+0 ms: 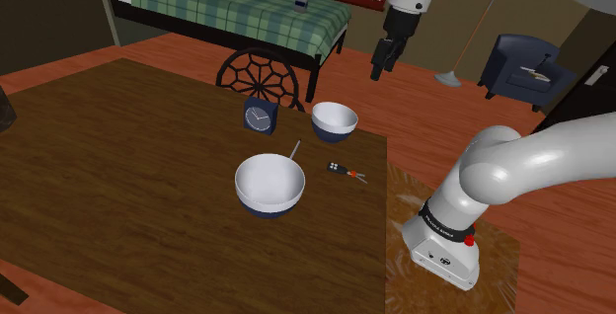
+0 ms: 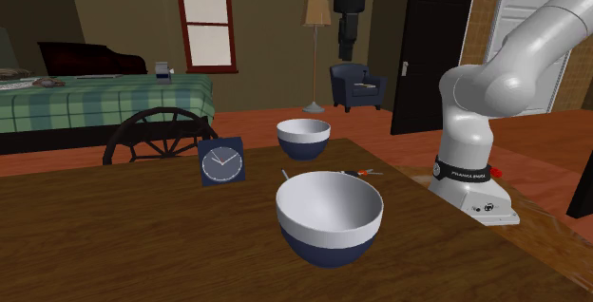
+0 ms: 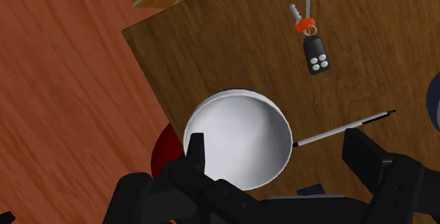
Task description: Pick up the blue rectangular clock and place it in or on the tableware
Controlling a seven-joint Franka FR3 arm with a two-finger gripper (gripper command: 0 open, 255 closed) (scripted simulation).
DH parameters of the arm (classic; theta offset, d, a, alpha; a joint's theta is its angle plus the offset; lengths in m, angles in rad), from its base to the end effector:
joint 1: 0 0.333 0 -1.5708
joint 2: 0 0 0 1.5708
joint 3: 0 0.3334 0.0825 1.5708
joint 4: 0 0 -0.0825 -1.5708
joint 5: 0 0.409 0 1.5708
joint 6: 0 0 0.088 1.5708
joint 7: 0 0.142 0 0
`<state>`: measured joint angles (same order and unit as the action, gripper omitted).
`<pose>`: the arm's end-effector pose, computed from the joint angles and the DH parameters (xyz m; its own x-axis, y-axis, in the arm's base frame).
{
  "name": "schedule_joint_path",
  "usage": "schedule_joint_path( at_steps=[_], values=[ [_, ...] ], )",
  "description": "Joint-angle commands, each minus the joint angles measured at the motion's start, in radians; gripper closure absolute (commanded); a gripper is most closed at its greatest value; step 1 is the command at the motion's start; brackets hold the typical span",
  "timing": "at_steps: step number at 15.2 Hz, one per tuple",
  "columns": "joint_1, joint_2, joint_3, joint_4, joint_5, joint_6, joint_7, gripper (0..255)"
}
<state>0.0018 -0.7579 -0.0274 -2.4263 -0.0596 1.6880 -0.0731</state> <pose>0.3364 -0.0177 0.5338 0.9980 0.0615 0.0163 0.0608 -0.9973 0.0418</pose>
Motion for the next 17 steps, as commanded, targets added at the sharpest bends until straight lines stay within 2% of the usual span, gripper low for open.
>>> schedule_joint_path(
  at_steps=[1, 9, 17],
  values=[
    [0.0, 0.0, 0.0, 0.0, 0.0, 0.0, 0.0, 0],
    [0.042, 0.277, 0.039, 0.067, 0.033, 0.207, 0.022, 0],
    [0.075, 0.573, 0.078, 0.213, 0.048, 0.354, 0.04, 0]
  ],
)
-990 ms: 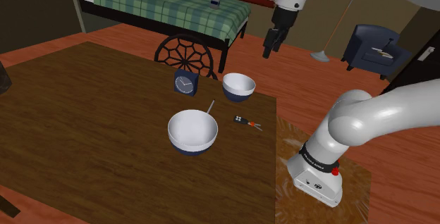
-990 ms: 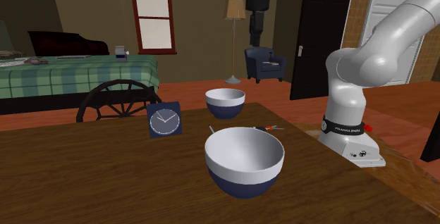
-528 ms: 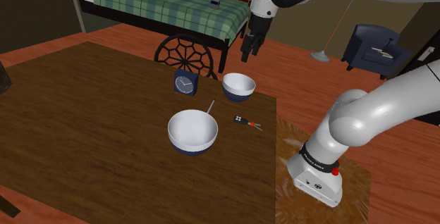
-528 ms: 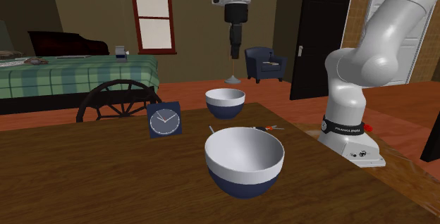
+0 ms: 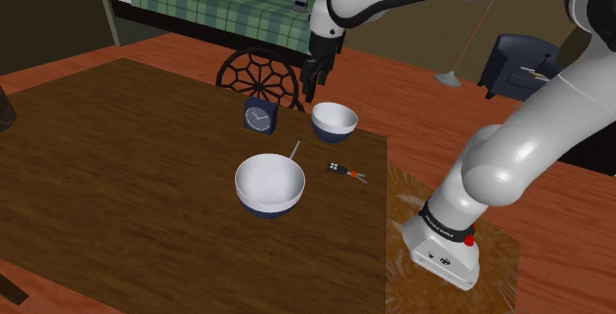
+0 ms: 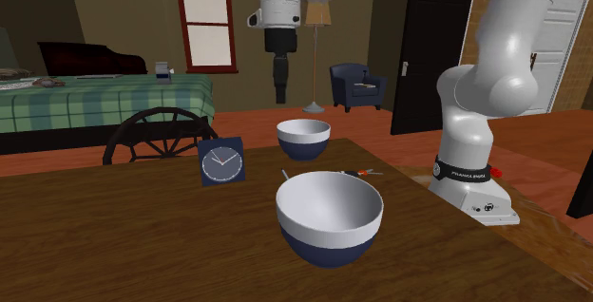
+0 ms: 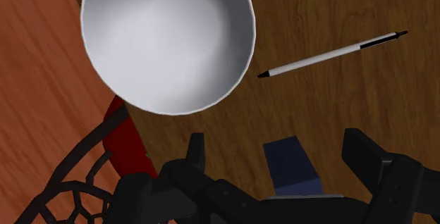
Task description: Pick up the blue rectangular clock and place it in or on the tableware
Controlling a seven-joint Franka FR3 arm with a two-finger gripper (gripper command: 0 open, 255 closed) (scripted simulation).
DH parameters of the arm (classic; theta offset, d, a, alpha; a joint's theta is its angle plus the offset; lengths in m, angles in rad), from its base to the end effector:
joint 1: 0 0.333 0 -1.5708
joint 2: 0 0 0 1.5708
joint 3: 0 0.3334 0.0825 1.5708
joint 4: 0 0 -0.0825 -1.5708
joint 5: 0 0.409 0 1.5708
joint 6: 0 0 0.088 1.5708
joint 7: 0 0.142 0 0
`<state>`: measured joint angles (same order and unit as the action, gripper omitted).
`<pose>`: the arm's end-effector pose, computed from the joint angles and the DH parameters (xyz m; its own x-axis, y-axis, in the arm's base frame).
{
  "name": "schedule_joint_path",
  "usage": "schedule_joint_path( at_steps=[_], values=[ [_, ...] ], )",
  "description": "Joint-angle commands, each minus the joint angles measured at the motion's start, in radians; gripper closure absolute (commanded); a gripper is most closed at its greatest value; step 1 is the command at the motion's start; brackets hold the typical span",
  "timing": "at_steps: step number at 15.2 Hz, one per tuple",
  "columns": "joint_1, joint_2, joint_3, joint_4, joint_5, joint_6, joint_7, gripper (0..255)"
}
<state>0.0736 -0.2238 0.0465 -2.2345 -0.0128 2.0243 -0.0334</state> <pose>0.4981 0.0594 0.4360 0.9875 0.1574 0.0125 0.1571 -0.9873 0.0223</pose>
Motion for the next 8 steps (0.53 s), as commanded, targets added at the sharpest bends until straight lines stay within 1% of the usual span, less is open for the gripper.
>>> schedule_joint_path(
  at_steps=[1, 8],
  values=[
    [0.007, 0.076, 0.008, 0.045, 0.001, 0.031, 0.003, 0],
    [0.035, 0.338, 0.038, 0.243, -0.009, 0.093, 0.02, 0]
  ],
)
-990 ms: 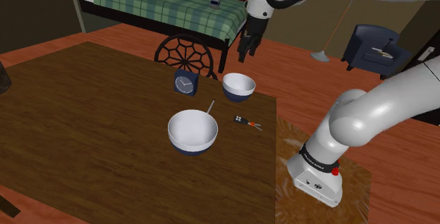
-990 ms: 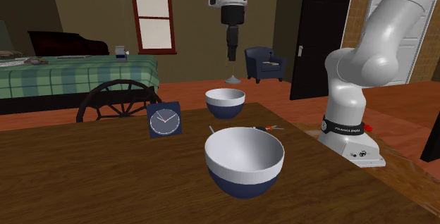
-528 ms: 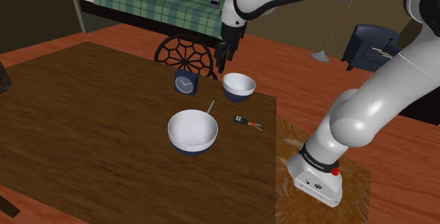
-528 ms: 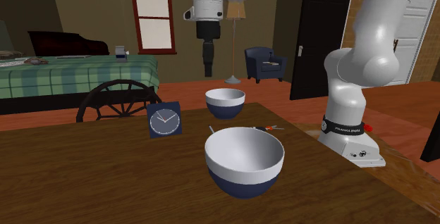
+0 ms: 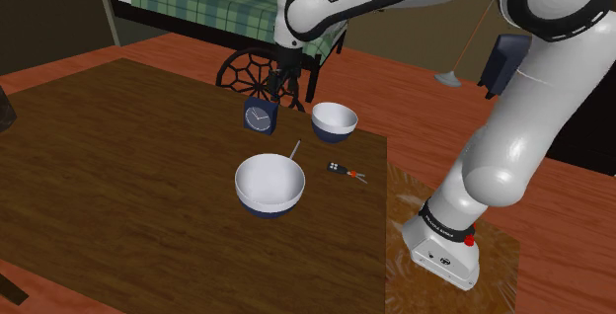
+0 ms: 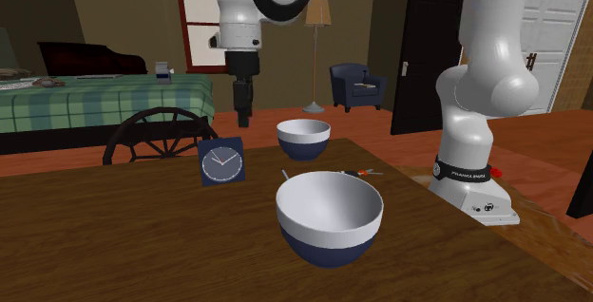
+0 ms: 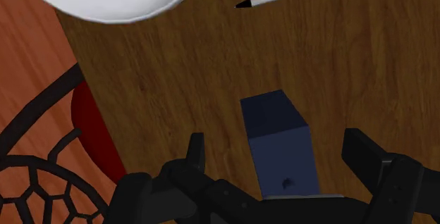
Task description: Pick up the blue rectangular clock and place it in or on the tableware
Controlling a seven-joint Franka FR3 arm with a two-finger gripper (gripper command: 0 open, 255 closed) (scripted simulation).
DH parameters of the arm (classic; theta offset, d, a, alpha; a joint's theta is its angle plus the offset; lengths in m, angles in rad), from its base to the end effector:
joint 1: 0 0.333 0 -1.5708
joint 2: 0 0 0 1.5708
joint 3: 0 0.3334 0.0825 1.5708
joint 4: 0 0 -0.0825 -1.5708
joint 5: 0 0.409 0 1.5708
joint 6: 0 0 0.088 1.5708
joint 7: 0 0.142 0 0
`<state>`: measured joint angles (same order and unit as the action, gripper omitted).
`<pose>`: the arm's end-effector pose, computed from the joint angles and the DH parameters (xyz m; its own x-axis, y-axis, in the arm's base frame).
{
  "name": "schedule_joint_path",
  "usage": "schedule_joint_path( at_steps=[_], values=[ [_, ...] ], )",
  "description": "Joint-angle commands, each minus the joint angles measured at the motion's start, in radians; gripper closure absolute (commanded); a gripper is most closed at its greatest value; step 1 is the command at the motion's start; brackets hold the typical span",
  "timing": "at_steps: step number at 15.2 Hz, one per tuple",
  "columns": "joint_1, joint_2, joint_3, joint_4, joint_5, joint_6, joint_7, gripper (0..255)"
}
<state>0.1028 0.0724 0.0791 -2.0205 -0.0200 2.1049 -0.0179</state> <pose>0.5823 0.1051 0.3863 0.9780 0.2082 0.0120 0.2080 -0.9781 0.0118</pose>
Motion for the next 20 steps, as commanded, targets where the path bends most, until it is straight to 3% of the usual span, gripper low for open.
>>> schedule_joint_path(
  at_steps=[1, 4, 12, 19, 20],
  values=[
    [0.01, 0.079, 0.008, 0.062, -0.005, 0.017, 0.007, 0],
    [0.022, 0.172, 0.016, 0.148, -0.013, 0.022, 0.013, 0],
    [0.024, 0.218, 0.013, 0.106, -0.019, 0.111, 0.018, 0],
    [0.024, 0.219, 0.013, 0.107, -0.019, 0.11, 0.018, 0],
    [0.024, 0.219, 0.013, 0.107, -0.019, 0.11, 0.018, 255]
  ],
)
